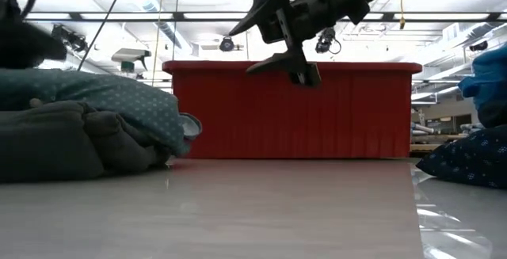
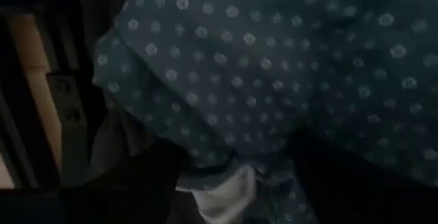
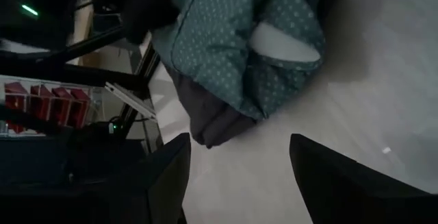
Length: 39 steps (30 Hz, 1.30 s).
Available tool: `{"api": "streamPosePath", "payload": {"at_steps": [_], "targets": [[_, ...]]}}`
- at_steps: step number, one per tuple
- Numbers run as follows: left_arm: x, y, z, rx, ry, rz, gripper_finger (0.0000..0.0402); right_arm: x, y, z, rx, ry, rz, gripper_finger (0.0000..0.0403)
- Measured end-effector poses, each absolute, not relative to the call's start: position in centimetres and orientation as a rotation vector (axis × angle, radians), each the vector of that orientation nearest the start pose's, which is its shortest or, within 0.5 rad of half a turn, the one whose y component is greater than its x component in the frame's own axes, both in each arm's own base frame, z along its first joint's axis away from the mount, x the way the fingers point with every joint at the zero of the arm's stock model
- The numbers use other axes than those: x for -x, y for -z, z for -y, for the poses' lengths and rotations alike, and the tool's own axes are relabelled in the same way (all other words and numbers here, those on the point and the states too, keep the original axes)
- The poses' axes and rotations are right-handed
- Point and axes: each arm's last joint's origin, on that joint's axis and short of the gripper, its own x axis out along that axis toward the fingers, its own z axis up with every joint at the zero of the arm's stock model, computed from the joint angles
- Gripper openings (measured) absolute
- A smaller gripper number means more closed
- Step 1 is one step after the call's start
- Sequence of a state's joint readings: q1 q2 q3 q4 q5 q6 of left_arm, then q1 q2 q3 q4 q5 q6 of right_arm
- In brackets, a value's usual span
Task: Fold Laundry from Bin
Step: Put the left stacked clothes into the red organizer bin
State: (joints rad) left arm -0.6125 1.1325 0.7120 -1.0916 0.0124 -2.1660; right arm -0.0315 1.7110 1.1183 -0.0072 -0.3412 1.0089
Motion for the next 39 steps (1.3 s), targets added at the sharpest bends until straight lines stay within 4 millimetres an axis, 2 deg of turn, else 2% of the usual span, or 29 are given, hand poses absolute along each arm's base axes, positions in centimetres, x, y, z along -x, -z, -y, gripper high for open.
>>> {"api": "streamPosePath", "payload": {"at_steps": [5, 8, 14, 18, 21, 26, 32, 35, 37, 39], "targets": [[-14.7, -17.9, 10.1, 1.158, -1.223, -1.242, 0.0282, -36.8, -22.9, -0.1, -1.073, -0.015, -0.726, 0.0254], [-16.4, -17.1, 10.6, 1.166, -1.114, -1.18, 0.0282, -36.6, -22.8, -0.6, -1.055, -0.032, -0.763, 0.0254], [-20.6, -15.7, 11.4, 1.299, -0.898, -1.026, 0.0282, -35.9, -22.0, -1.4, -1.02, -0.058, -0.883, 0.0254], [-22.5, -15.8, 11.7, 1.37, -0.807, -0.986, 0.0282, -35.5, -22.0, -1.5, -1.025, -0.063, -0.921, 0.0254], [-23.0, -17.1, 12.2, 1.36, -0.782, -0.962, 0.0282, -35.0, -22.7, -1.3, -1.013, -0.07, -0.926, 0.0254], [-23.2, -20.3, 13.3, 1.317, -0.743, -0.948, 0.0282, -33.4, -23.9, 0.3, -0.975, -0.009, -0.945, 0.0254], [-22.0, -23.3, 13.5, 1.209, -0.817, -0.998, 0.0282, -32.5, -24.1, 2.0, -0.929, 0.049, -0.955, 0.0254], [-21.4, -23.4, 13.7, 1.159, -0.831, -1.019, 0.0282, -32.7, -22.9, 2.6, -0.944, 0.059, -0.967, 0.0254], [-20.7, -22.3, 13.8, 1.151, -0.822, -1.064, 0.0282, -33.2, -21.9, 2.8, -0.957, 0.024, -0.943, 0.0254], [-20.1, -20.4, 14.1, 1.218, -0.813, -1.059, 0.0282, -33.6, -20.8, 2.8, -1.002, -0.002, -0.919, 0.0254]]}}
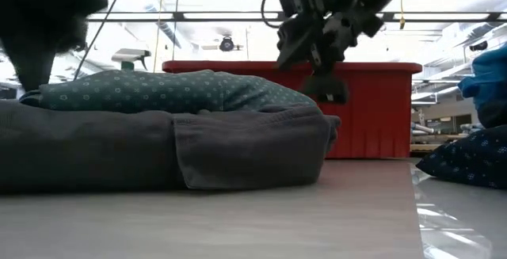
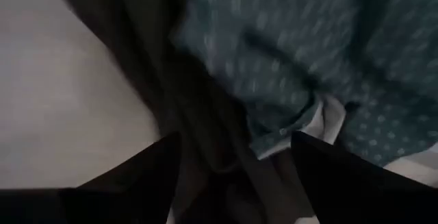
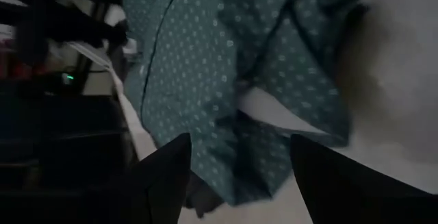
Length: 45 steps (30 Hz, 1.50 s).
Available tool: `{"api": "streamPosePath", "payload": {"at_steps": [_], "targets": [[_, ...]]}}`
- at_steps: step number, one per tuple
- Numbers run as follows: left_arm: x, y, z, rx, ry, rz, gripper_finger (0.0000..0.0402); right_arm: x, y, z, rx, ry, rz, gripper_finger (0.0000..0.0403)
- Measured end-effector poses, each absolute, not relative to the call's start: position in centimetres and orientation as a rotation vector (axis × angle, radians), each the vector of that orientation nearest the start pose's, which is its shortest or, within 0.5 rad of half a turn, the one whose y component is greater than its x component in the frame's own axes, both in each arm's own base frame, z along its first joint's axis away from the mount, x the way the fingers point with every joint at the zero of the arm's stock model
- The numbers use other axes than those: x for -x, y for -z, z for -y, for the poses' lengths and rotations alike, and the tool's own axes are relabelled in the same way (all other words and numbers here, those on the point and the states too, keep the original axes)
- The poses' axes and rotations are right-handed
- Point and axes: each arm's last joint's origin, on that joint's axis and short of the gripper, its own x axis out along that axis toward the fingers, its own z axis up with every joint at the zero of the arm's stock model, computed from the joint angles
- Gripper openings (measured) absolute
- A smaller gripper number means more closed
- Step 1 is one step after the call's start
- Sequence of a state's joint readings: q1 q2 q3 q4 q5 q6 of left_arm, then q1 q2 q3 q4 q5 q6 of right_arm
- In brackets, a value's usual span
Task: Fold Laundry from Bin
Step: Put the left stacked clothes into the red organizer bin
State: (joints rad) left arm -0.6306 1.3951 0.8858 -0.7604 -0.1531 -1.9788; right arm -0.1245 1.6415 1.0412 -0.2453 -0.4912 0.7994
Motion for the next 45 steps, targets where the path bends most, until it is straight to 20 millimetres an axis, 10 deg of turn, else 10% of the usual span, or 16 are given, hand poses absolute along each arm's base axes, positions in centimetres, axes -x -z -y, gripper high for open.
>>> {"api": "streamPosePath", "payload": {"at_steps": [12, 24, 33, 45], "targets": [[-18.0, -14.5, 13.5, 1.436, -0.804, -0.905, 0.0282, -33.4, -14.3, 2.2, -1.129, 0.03, -0.826, 0.0254], [-19.8, -11.9, 10.3, 1.365, -0.651, -0.574, 0.0243, -38.4, -9.0, 0.6, -1.28, -0.096, -0.766, 0.0246], [-21.9, -11.2, 9.6, 1.277, -0.553, -0.51, 0.0036, -39.4, -10.0, -0.4, -1.221, -0.174, -0.789, 0.006], [-23.3, -17.9, 10.2, 1.205, -0.306, -0.359, 0.0029, -39.0, -15.5, -0.5, -1.219, -0.33, -0.769, 0.0054]]}}
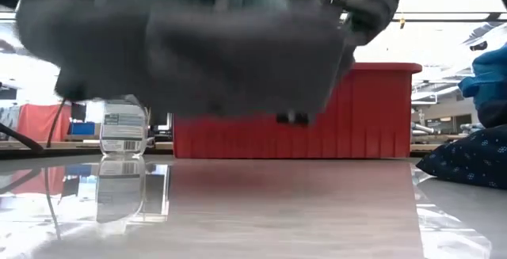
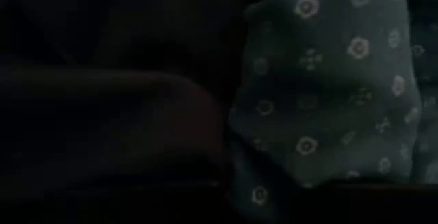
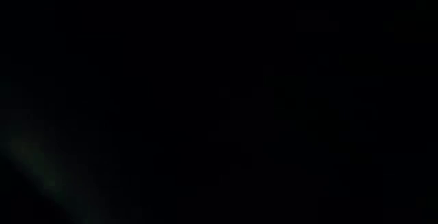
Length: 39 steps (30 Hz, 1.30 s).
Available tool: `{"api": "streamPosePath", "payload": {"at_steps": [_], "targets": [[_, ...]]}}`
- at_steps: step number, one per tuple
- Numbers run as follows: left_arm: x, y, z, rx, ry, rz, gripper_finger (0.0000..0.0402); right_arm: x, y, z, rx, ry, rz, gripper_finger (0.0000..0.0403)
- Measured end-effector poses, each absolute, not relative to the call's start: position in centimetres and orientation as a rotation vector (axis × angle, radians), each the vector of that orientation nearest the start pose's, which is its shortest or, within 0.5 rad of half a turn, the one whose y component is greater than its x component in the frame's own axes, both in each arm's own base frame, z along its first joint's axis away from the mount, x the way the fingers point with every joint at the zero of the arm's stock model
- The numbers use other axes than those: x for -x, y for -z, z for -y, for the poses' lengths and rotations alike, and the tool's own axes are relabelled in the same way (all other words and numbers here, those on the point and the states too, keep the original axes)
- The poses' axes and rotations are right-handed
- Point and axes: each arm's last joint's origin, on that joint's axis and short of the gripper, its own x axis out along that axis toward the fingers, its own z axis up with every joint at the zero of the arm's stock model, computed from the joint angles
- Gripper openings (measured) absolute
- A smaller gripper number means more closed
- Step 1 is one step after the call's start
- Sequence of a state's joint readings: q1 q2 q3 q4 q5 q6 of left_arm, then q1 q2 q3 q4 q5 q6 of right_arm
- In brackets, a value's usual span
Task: Fold Laundry from Bin
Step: Put the left stacked clothes into the red organizer bin
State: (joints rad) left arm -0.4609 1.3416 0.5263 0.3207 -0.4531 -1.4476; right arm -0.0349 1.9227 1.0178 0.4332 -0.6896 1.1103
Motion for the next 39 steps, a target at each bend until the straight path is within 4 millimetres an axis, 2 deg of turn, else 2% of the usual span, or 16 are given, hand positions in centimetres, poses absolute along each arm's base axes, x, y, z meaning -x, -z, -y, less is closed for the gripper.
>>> {"api": "streamPosePath", "payload": {"at_steps": [5, 11, 15, 20, 23, 28, 34, 39], "targets": [[-24.0, -23.0, 9.8, 1.145, -0.295, -0.327, 0.0029, -37.5, -20.1, 0.0, -1.166, -0.365, -0.722, 0.0054], [-25.6, -30.6, 7.5, 0.99, -0.359, -0.268, 0.0029, -34.5, -26.2, 2.5, -1.133, -0.368, -0.578, 0.0054], [-26.1, -35.0, 3.7, 0.886, -0.53, -0.165, 0.0029, -32.3, -29.7, 5.5, -1.09, -0.299, -0.402, 0.0054], [-26.1, -38.2, -2.5, 0.77, -0.7, -0.045, 0.0029, -29.4, -32.3, 10.8, -1.042, -0.125, -0.189, 0.0054], [-26.1, -38.6, -6.6, 0.712, -0.775, -0.003, 0.0029, -27.8, -32.7, 14.0, -1.004, -0.018, -0.105, 0.0054], [-27.2, -37.2, -13.4, 0.683, -0.788, 0.016, 0.0029, -25.8, -32.2, 19.1, -0.922, 0.181, -0.005, 0.0054], [-29.5, -32.8, -21.0, 0.72, -0.764, 0.05, 0.0029, -26.2, -29.8, 25.7, -0.928, 0.359, -0.005, 0.0054], [-29.3, -29.1, -25.5, 0.787, -0.804, 0.022, 0.0028, -27.2, -27.9, 30.2, -0.991, 0.423, -0.057, 0.0054]]}}
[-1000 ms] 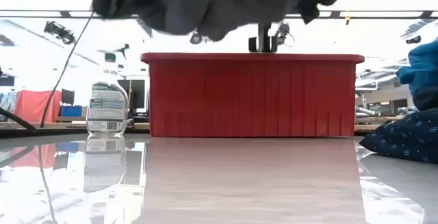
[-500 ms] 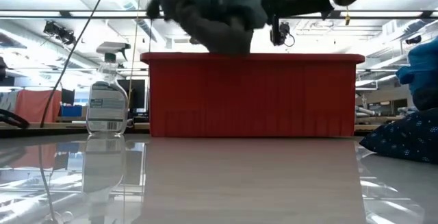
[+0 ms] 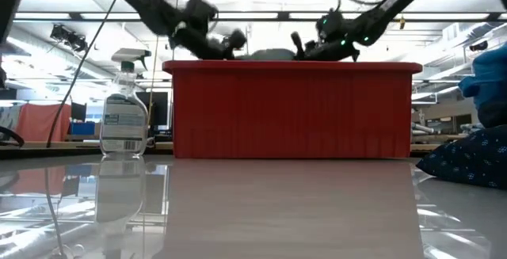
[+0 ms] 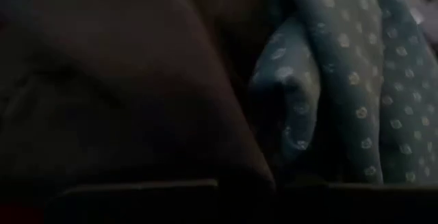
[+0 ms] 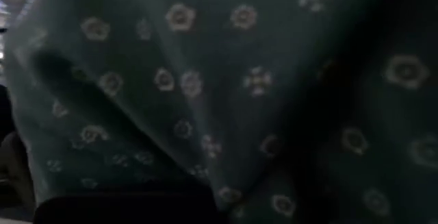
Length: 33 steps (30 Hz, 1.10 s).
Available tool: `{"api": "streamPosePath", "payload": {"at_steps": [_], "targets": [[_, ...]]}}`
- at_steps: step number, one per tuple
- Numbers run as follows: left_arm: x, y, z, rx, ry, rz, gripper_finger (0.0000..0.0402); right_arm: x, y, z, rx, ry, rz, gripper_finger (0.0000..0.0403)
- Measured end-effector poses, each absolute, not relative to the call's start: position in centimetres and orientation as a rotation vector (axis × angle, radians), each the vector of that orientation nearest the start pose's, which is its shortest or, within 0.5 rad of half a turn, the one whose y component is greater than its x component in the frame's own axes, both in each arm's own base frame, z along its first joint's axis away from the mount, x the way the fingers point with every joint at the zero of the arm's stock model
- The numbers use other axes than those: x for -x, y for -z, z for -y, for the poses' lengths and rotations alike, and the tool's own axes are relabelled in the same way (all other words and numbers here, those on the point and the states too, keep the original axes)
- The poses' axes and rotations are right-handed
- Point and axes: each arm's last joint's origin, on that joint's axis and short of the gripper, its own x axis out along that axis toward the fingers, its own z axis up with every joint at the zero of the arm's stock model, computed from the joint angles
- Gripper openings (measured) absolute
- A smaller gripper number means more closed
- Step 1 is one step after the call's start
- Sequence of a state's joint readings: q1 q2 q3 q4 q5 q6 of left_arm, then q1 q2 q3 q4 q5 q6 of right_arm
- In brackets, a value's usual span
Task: Fold Laundry from Bin
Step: Put the left stacked clothes into the red organizer bin, then put the stacked clothes into the red organizer bin
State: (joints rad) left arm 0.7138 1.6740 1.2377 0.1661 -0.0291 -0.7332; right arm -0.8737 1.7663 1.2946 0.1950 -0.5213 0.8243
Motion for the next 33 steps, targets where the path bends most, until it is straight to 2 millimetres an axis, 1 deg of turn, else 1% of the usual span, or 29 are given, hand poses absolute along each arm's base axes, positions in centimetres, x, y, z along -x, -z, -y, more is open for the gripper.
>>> {"api": "streamPosePath", "payload": {"at_steps": [2, 5, 7, 9, 11, 14, 17, 19, 21, 24, 26, 30, 33], "targets": [[-29.0, -27.6, -26.8, 0.822, -0.782, -0.027, 0.0031, -27.5, -27.1, 31.4, -1.018, 0.453, -0.111, 0.0054], [-28.8, -25.8, -28.1, 0.895, -0.719, -0.083, 0.0049, -27.9, -25.9, 32.4, -1.064, 0.494, -0.217, 0.0054], [-28.6, -25.0, -28.5, 0.918, -0.681, -0.123, 0.0062, -28.1, -25.1, 32.6, -1.087, 0.519, -0.288, 0.0054], [-28.6, -24.4, -28.5, 0.91, -0.658, -0.17, 0.0076, -28.1, -24.3, 32.6, -1.096, 0.533, -0.354, 0.0058], [-28.6, -24.2, -28.3, 0.907, -0.652, -0.208, 0.0093, -28.1, -23.8, 32.2, -1.091, 0.551, -0.412, 0.0088], [-28.0, -24.1, -28.0, 0.928, -0.626, -0.282, 0.0122, -27.6, -24.1, 31.6, -1.092, 0.593, -0.464, 0.0152], [-27.1, -24.2, -27.7, 0.936, -0.61, -0.361, 0.0153, -26.5, -24.8, 31.1, -1.087, 0.628, -0.516, 0.021], [-26.4, -24.4, -27.5, 0.924, -0.589, -0.41, 0.0172, -25.8, -25.8, 30.6, -1.084, 0.653, -0.53, 0.0237], [-25.6, -24.7, -27.2, 0.94, -0.58, -0.456, 0.0187, -25.1, -26.9, 30.0, -1.064, 0.701, -0.535, 0.0254], [-24.3, -25.6, -27.0, 0.976, -0.551, -0.465, 0.0204, -24.1, -28.8, 29.1, -1.011, 0.776, -0.527, 0.0262], [-23.5, -26.8, -27.0, 0.962, -0.538, -0.43, 0.0211, -23.5, -30.0, 28.5, -0.982, 0.816, -0.51, 0.026], [-22.4, -29.0, -26.7, 0.876, -0.528, -0.363, 0.0217, -22.5, -32.3, 27.5, -0.931, 0.858, -0.447, 0.0254], [-21.7, -29.7, -27.2, 0.816, -0.552, -0.325, 0.0217, -21.8, -33.9, 26.6, -0.91, 0.853, -0.404, 0.025]]}}
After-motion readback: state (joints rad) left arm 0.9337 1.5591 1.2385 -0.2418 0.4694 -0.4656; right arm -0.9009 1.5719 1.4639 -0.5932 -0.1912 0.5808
